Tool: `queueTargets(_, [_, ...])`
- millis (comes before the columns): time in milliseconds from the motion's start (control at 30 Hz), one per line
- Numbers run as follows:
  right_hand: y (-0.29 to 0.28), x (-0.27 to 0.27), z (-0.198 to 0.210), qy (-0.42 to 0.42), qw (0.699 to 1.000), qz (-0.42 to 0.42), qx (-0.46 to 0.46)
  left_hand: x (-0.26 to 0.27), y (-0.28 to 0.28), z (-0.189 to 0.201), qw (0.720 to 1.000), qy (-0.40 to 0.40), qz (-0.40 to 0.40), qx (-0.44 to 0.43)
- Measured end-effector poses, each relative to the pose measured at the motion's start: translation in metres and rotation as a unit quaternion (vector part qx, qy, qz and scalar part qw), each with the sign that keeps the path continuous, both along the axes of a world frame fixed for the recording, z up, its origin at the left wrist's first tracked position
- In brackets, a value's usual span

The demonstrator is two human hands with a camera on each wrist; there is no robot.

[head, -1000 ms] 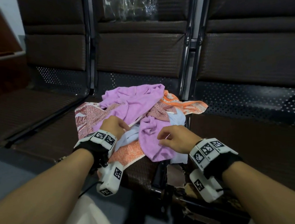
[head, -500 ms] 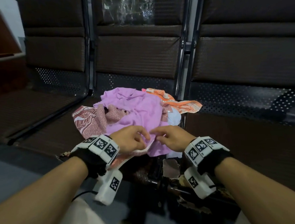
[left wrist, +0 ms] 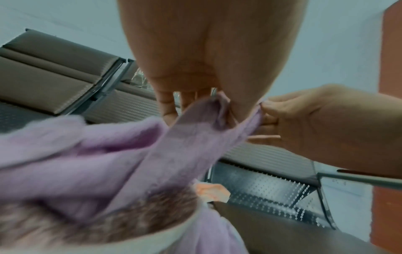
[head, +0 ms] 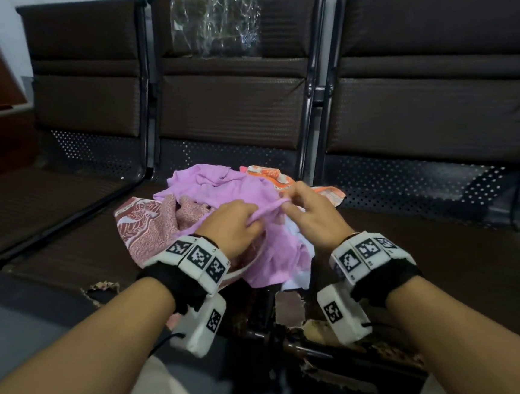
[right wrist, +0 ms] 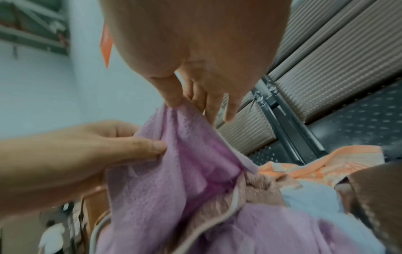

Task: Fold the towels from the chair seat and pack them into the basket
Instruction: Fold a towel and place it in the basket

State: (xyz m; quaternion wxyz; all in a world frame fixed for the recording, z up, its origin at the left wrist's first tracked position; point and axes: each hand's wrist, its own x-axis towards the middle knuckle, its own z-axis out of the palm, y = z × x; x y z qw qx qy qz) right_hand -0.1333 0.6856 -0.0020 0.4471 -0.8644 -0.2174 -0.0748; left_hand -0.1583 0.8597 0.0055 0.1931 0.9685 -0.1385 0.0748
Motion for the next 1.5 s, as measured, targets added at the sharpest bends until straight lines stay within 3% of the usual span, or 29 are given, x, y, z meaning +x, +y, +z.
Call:
queueTargets(167, [-0.044, -0.011, 0.032, -0.062, 0.989, -0.067, 0.114, -0.002, -0.037, 0.025, 0.980, -0.028, -0.062, -0.186])
queueTargets(300, [-0.075, -0.030, 0.054, -0.107, 0.986, -0.043, 0.118, -0.011, -0.071, 0.045, 0.924, -0.011, -0.151, -0.351])
queueTargets(433, [-0.107, -0.048, 0.057, -0.018, 0.999, 0.003, -0.037, -0.015, -0.095, 0.053, 0.886, -0.010, -0.161, -0.434])
queueTargets(600, [-0.139, -0.052, 0.036, 0.067, 0.950, -0.023, -0.305, -0.013, -0.109, 0.048, 0.875, -0.036, -0.160, -0.455])
queueTargets(667, [-0.155, -0.048, 0.027, 0.084, 0.929, -0.066, -0.355, -0.009, -0.110, 0.048, 0.865, -0.042, -0.124, -0.485])
queueTargets(767, [-0.175, -0.038, 0.015, 0.123, 0.895, -0.095, -0.418, 0.003, -0.102, 0.052, 0.832, -0.067, 0.018, -0.550])
queueTargets(867, [-0.187, -0.029, 0.009, 0.133, 0.896, -0.133, -0.402, 0.019, -0.089, 0.047, 0.817, -0.045, 0.101, -0.566])
queueTargets(967, [-0.188, -0.024, 0.022, -0.027, 0.927, -0.287, -0.239, 0.031, -0.086, 0.036, 0.851, -0.041, 0.123, -0.508])
queueTargets(1033, [-0.180, -0.025, 0.040, -0.188, 0.910, -0.356, -0.096, 0.036, -0.087, 0.027, 0.899, -0.045, 0.124, -0.417])
queueTargets(1100, [-0.170, -0.026, 0.055, -0.265, 0.893, -0.363, -0.013, 0.038, -0.092, 0.016, 0.934, -0.026, 0.113, -0.339])
queueTargets(1133, [-0.164, -0.026, 0.057, -0.250, 0.899, -0.360, -0.006, 0.038, -0.094, 0.011, 0.944, -0.022, 0.093, -0.314])
queueTargets(1200, [-0.156, -0.024, 0.046, -0.142, 0.928, -0.339, -0.057, 0.039, -0.101, -0.001, 0.962, -0.017, 0.045, -0.268])
queueTargets(1333, [-0.155, -0.024, 0.013, 0.019, 0.966, -0.217, -0.143, 0.037, -0.119, -0.020, 0.973, 0.075, -0.026, -0.216])
queueTargets(1433, [-0.156, -0.024, 0.006, 0.067, 0.980, -0.154, -0.109, 0.035, -0.133, -0.025, 0.975, 0.134, -0.071, -0.162])
queueTargets(1500, [-0.156, -0.023, 0.004, 0.079, 0.985, -0.143, -0.061, 0.034, -0.140, -0.023, 0.963, 0.176, -0.103, -0.179])
